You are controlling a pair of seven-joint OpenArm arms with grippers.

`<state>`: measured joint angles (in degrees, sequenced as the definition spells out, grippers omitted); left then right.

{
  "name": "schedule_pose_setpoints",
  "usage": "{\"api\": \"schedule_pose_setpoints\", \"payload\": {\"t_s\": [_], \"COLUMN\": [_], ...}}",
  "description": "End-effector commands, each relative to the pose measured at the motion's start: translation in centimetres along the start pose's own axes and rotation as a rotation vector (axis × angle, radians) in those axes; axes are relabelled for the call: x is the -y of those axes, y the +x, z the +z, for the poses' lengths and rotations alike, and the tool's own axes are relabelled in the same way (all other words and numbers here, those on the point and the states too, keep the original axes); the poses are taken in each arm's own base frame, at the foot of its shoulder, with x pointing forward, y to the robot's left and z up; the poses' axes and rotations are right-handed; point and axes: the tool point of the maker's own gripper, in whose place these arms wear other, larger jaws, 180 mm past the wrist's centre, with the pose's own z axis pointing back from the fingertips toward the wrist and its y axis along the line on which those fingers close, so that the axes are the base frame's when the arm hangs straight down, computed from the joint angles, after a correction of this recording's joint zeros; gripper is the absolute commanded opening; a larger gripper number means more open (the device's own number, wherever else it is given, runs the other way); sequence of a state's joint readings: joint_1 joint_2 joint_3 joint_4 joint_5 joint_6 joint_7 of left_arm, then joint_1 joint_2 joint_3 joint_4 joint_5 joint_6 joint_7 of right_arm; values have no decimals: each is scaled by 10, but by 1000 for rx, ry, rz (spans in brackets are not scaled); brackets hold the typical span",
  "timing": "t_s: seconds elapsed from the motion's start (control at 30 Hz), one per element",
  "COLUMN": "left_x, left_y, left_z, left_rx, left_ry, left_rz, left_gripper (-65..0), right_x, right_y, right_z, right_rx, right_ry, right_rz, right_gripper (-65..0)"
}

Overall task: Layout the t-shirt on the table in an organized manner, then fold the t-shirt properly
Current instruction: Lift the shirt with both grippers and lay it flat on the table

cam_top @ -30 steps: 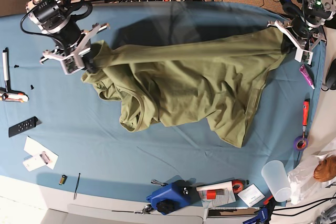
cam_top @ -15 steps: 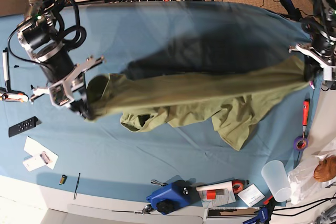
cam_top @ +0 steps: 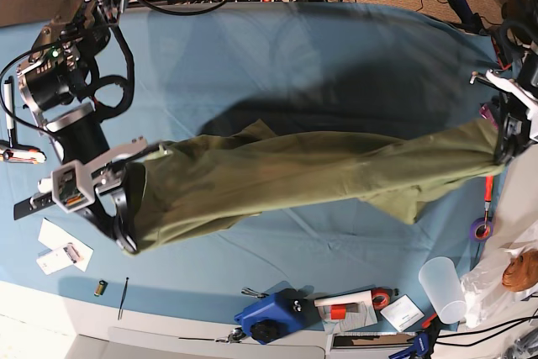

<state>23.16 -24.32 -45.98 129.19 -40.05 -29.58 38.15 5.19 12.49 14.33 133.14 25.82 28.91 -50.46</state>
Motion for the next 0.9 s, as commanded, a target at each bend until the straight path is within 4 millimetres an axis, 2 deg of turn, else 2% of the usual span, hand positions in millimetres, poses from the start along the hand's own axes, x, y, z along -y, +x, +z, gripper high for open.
{"api": "schedule_pose_setpoints", "payload": {"t_s": [0.0,0.07,0.23,0.37,0.47,0.87], "left_x": [-2,-8,-45,-61,-65,-66], "left_y": [22,39,41,42,39,38], "left_z": [6,15,40,57,63,64], "left_rx": [61,93,83,73,58,49], "left_ry": [17,68,215,276,291,298], "left_rz": [-38,-68,-86,-92,-100,-106], "left_gripper": [-650,-650,-650,-650,-650,-650], "right_x": [5,9,14,20,26,41], "right_y": [21,30,51,67,80,122], "right_z": [0,-2,-6,-8,-8,-7], "right_rx": [76,105,173,222,264,382], "right_ry": [-16,-25,-43,-71,-91,-134], "right_rz": [13,17,13,24,43,85], "right_gripper": [-650,-650,-650,-650,-650,-650]}}
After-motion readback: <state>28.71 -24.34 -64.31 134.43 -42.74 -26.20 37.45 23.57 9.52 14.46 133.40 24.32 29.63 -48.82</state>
